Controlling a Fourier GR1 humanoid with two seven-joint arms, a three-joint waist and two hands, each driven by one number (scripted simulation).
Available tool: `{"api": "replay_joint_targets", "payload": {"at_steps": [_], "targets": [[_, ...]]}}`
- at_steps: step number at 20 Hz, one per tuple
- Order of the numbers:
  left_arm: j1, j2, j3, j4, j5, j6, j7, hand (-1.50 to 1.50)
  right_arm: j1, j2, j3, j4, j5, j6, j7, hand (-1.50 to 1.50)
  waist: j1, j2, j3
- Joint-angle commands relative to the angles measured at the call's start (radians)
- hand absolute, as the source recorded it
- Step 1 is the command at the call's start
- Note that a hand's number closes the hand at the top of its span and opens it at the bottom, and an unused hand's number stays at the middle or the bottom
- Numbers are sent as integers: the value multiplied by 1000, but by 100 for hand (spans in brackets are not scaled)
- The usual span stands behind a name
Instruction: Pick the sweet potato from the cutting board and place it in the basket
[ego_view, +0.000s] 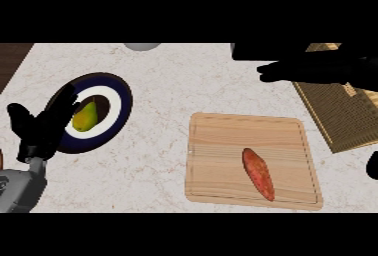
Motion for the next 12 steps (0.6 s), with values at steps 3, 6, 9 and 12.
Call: {"api": "replay_joint_targets", "payload": {"at_steps": [3, 6, 9, 12], "targets": [[-15, 1, 11, -63, -16, 22, 100, 0, 39, -38, -74, 114, -31, 183, -116, -150, 0, 0, 2], [-22, -41, 15, 2, -42, 13, 26, 0, 136, -26, -135, 128, 43, 187, -256, -150, -6, 3, 2], [11, -43, 16, -42, -47, 19, 41, 0, 235, -30, -213, 109, 76, 139, -355, -150, -9, 0, 4], [-20, -15, 56, -25, -34, -27, 63, 0, 293, 21, -202, 101, 151, 119, -402, -150, -7, 1, 3]]}}
